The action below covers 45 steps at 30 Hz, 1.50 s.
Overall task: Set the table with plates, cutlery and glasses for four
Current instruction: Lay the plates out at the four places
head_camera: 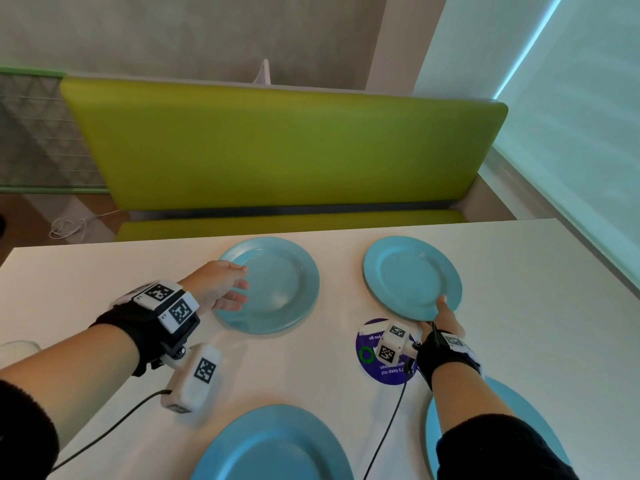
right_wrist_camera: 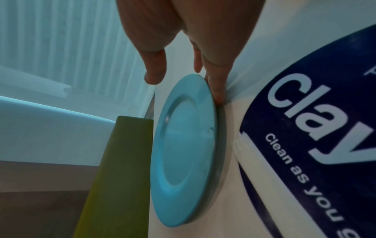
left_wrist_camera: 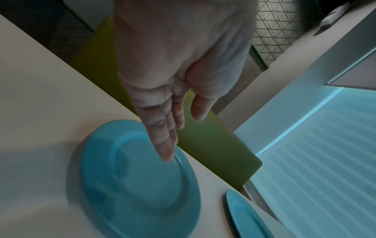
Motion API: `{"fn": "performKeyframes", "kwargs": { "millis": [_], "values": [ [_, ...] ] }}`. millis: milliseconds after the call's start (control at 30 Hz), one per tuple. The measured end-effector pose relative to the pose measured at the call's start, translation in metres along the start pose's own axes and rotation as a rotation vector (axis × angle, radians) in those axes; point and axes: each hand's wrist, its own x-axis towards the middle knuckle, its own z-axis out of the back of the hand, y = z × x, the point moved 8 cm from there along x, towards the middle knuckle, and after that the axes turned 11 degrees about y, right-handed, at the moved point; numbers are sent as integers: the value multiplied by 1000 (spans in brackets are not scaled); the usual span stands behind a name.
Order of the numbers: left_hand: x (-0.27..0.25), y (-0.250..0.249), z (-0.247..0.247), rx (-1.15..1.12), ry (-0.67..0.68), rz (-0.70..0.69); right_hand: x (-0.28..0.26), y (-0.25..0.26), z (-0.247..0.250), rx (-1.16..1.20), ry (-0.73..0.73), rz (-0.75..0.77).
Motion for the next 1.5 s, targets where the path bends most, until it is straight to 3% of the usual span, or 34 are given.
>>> {"fn": "performKeyframes", "kwargs": {
  "millis": [133,233,700,1500],
  "values": [
    [0,1,-1,-1,-3,8,-56,20,-16,63,-76,-18],
    [0,1,-2,-6,-6,9,-66,27,-20,21,-105,-23],
    [0,1,-2,-12,2,7,-63,33,-23,-70,-136,-5],
    [-7,10,5,-29,-19,21,-61,33,-24,10,-107,4]
  ]
}}
